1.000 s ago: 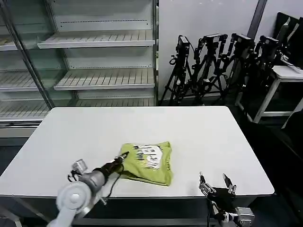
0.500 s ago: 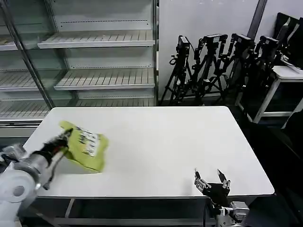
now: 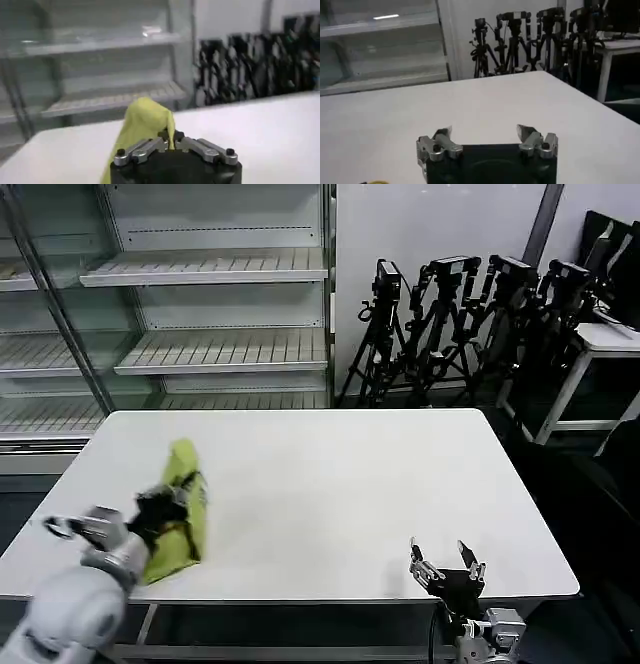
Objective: Fold and organize the clothes.
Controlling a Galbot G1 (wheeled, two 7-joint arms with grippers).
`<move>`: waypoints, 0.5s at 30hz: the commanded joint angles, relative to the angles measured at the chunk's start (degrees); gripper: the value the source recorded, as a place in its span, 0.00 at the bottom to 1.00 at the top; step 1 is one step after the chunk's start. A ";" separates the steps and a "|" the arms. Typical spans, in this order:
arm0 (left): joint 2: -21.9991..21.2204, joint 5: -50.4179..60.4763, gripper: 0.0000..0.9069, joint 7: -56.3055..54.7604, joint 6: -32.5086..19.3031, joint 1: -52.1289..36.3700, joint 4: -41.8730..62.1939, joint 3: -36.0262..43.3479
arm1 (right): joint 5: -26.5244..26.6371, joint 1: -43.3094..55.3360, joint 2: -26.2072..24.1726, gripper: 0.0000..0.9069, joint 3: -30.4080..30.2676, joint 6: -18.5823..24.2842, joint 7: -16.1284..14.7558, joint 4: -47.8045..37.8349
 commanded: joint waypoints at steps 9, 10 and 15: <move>-15.27 13.78 0.04 0.70 1.07 -19.87 11.63 32.16 | -2.43 -1.55 2.36 1.00 -0.21 0.06 0.07 0.84; -16.26 14.35 0.04 0.73 0.82 -20.83 12.78 32.54 | -2.61 -1.61 2.49 1.00 -0.26 0.04 0.08 0.87; -19.63 15.23 0.04 0.94 0.46 -23.34 15.80 34.68 | -3.37 -2.47 3.31 1.00 -0.24 0.06 -0.13 1.37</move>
